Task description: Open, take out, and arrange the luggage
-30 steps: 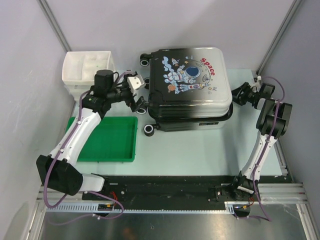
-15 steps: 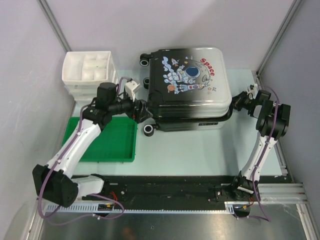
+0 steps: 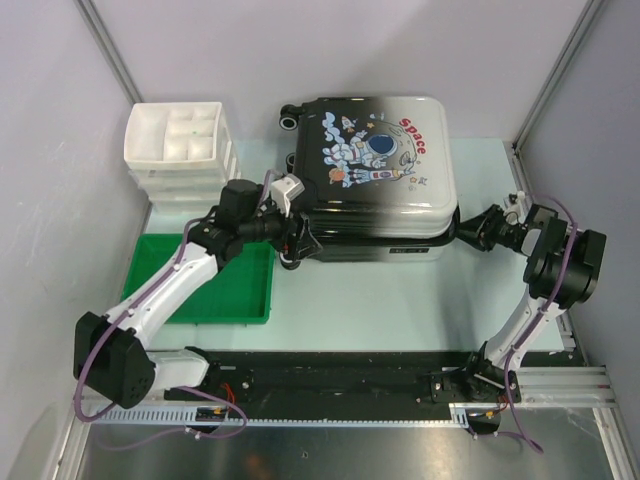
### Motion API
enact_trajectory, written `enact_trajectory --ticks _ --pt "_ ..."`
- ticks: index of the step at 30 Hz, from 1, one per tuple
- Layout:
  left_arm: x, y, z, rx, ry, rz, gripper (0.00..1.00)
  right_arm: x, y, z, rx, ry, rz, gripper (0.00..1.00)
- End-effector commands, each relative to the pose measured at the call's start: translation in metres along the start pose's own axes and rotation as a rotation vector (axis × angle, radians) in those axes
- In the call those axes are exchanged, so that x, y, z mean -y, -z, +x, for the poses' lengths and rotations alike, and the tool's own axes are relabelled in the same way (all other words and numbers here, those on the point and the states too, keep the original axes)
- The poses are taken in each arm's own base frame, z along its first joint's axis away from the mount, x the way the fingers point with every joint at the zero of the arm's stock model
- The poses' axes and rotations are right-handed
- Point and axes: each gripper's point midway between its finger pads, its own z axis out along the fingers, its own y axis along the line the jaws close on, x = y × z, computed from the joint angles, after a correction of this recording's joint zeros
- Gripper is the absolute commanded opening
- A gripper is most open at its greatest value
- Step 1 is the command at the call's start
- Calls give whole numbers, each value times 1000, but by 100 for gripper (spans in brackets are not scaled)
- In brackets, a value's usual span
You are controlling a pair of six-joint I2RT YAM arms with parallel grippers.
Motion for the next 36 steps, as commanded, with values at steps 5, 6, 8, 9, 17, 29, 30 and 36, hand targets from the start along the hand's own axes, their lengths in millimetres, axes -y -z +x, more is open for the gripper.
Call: enact_trajectory --ticks 5,6,8,9,17,29,30,36 --pt "18 7 -29 129 -42 63 93 -53 28 -101 239 162 -102 59" --pt "18 7 -29 131 -44 63 93 -56 23 -105 243 167 -107 58" --pt "17 7 -32 133 -53 61 93 -55 12 -118 265 169 -106 58" --pt "16 6 -32 131 -55 62 93 -56 2 -118 251 168 -114 57" --pt "14 5 -49 154 -79 51 93 -36 -43 -120 240 102 -110 51" --pt "-2 -4 -43 128 -12 -16 94 -18 -89 -78 108 188 -19 48" --pt "-3 -4 -41 126 2 -21 94 -16 -90 -74 94 189 -18 48" --pt "-9 -8 -16 86 78 -51 94 -11 -86 -58 11 96 -72 14"
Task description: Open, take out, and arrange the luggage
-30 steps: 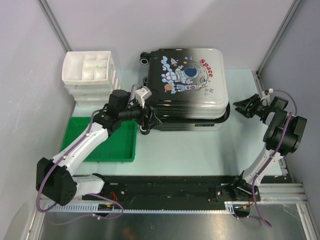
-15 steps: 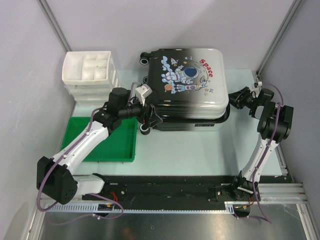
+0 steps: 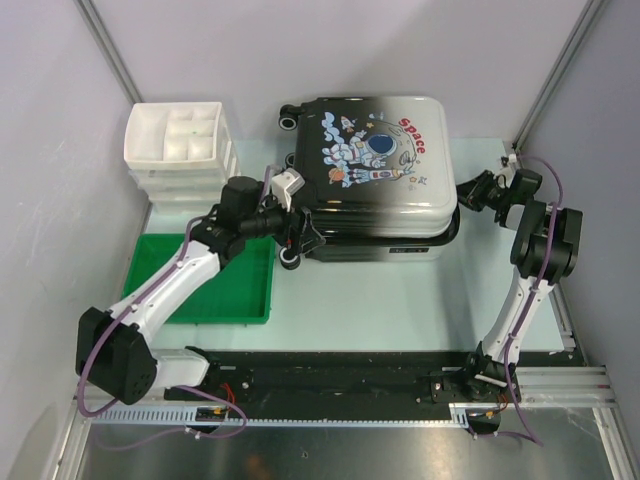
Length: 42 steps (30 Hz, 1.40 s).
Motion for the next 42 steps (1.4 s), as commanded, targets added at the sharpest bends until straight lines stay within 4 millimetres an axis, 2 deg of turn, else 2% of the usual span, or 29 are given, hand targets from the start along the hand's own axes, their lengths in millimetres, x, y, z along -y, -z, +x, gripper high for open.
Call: enact_trajectory --ticks 1,4,5,6,8,9,10,11,12,13,14,15,17,18,19,22,23,24,26,27,30,31,33,35,36,37,39,40,42 --pt "-7 0 3 12 104 -62 95 15 -4 43 -135 -109 3 2" --pt "-20 -4 -2 22 119 -130 94 14 24 42 -115 -84 27 0" --pt "-27 -7 0 14 128 -154 94 1 34 35 -93 -44 24 0" --pt "-33 -9 -1 13 132 -174 93 3 42 41 -97 -16 32 0" --pt "-48 -14 -8 22 136 -229 93 7 62 66 -137 -49 68 0" --pt "-54 -15 -12 28 145 -241 93 -3 71 69 -135 -21 71 0" --pt "-58 -16 -24 49 139 -246 93 1 82 97 -177 -40 94 0" --pt "-65 -20 -25 43 143 -263 93 -1 87 109 -189 -44 108 0" --pt "-70 -21 -30 50 133 -271 93 -13 95 111 -179 -22 106 0" --pt "-71 -22 -45 74 115 -269 93 -16 102 132 -214 -66 123 0" --pt "-77 -28 -46 67 111 -271 93 -20 108 160 -260 -101 131 0" --pt "-79 -31 -52 71 88 -269 93 -27 114 172 -279 -106 134 0" --pt "-86 -42 -71 86 46 -258 93 -49 130 194 -305 -116 141 30" --pt "-93 -44 -76 88 17 -269 93 -55 135 192 -289 -102 148 42" --pt "-97 -47 -86 101 0 -261 92 -70 144 184 -253 -55 145 56" --pt "-100 -37 -103 135 -27 -216 91 -89 171 139 -95 42 146 70" --pt "-99 -32 -105 141 -30 -200 91 -92 179 127 -66 92 141 72" --pt "-98 -26 -106 147 -40 -183 91 -99 191 98 -2 153 150 73" --pt "-81 -11 -102 157 -63 -143 91 -105 203 82 14 188 137 75" --pt "-76 -5 -101 164 -73 -140 91 -109 211 60 51 262 153 75" --pt "-53 17 -81 168 -44 -121 91 -96 215 23 104 322 206 75" --pt "-46 26 -67 164 -28 -124 91 -99 215 -4 160 384 213 74" --pt "-38 32 -49 154 24 -117 91 -87 210 -40 241 434 248 74" --pt "-31 36 -23 128 71 -112 89 -88 197 -66 285 466 274 72" --pt "-27 35 -14 116 92 -104 89 -77 186 -79 296 487 286 71" --pt "-27 33 4 84 117 -104 87 -76 177 -87 307 489 295 70" --pt "-21 25 18 50 142 -93 86 -79 159 -116 366 542 309 66" --pt "-21 19 30 17 160 -94 84 -62 145 -119 356 520 324 65" --pt "-19 10 40 -18 164 -95 82 -70 131 -147 424 577 338 64"
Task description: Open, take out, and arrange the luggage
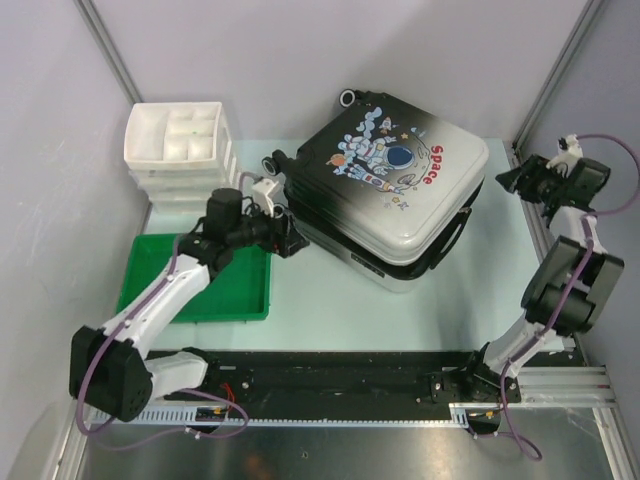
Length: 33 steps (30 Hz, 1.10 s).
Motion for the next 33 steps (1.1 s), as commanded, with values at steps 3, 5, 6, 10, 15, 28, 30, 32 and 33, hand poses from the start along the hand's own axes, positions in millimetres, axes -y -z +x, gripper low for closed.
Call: enact_trajectory --ticks 3,5,6,10,15,28,30,32,33 --pt "0 -33 39 -135 56 13 80 12 -72 -84 243 175 70 63" --pt "-7 -46 38 -158 53 10 79 26 -101 -67 201 144 54 62" --pt "-13 -51 38 -166 37 -3 79 16 -111 -79 214 161 20 63" --pt "-40 -85 15 -163 2 -33 79 -3 -154 -37 84 101 -181 61" --pt "-73 -119 -30 -110 -71 -29 79 -47 -159 26 -59 37 -385 57" --pt "-75 -124 -70 -38 -137 10 81 -59 -50 63 -220 55 -325 55" --pt "-66 -105 -80 -4 -135 25 82 -39 -31 27 -136 87 -262 59" --pt "-58 -92 -75 -1 -145 38 83 -36 -8 6 -111 148 -212 61" --pt "-46 -77 -80 23 -169 59 83 -29 5 -7 -89 213 -195 63"
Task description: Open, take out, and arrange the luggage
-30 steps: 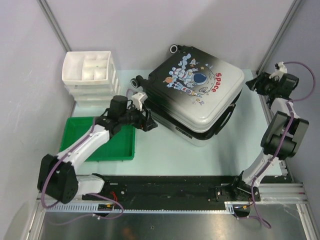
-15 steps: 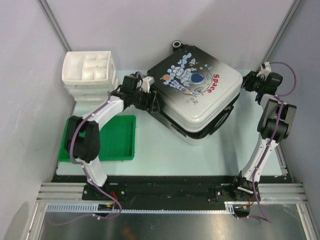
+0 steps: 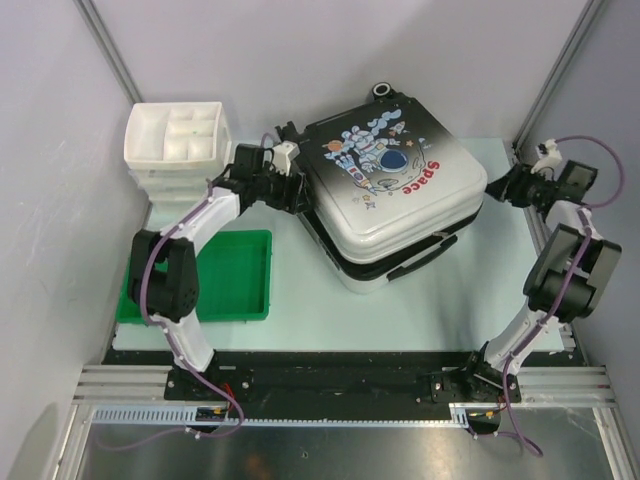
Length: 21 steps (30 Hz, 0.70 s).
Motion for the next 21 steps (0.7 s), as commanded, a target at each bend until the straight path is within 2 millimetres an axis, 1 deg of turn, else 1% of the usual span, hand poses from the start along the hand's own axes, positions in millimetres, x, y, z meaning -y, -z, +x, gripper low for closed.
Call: enact_trajectory --ticks 1,2,3,4,5,6,7,8,9,10,12,13,14,15,16,17,18,20,21 --pt "69 60 -62 259 -190 185 84 -37 65 -41 29 180 -56 64" --pt "73 67 -61 269 -210 190 84 -48 77 -30 -24 174 -58 65" --pt "81 83 -66 303 -239 190 86 -50 83 -27 -43 266 -59 66" --pt "85 86 -57 296 -245 209 86 -58 87 -22 -65 292 -75 66" --pt "88 91 -55 300 -254 214 87 -75 95 -8 -115 280 -97 66" --pt "95 102 -56 319 -268 222 88 -86 96 1 -149 303 -121 65" --pt "97 103 -47 308 -260 234 88 -101 89 14 -201 369 -148 65" --pt "100 106 -44 307 -249 246 88 -115 87 25 -244 366 -170 64" --pt "104 112 -44 316 -249 252 88 -127 85 28 -254 380 -181 62" --pt "106 112 -36 304 -238 262 88 -142 76 39 -291 376 -196 62" --pt "115 119 -33 309 -226 291 88 -154 68 49 -314 390 -199 63" --pt "117 119 -30 304 -219 296 88 -158 63 55 -339 401 -192 63" --pt "122 121 -29 305 -215 305 88 -170 57 65 -371 397 -212 64" --pt "125 125 -30 315 -219 307 88 -175 54 71 -390 398 -221 66" --pt "127 126 -28 311 -219 311 88 -176 51 78 -413 391 -220 66" --pt "130 127 -28 315 -224 317 88 -185 46 85 -430 394 -234 67" --pt "131 129 -29 321 -229 316 88 -185 45 93 -447 386 -234 68" --pt "131 129 -28 319 -226 313 88 -188 43 98 -453 380 -243 68" --pt "130 129 -28 319 -226 309 88 -188 44 105 -464 356 -244 68"
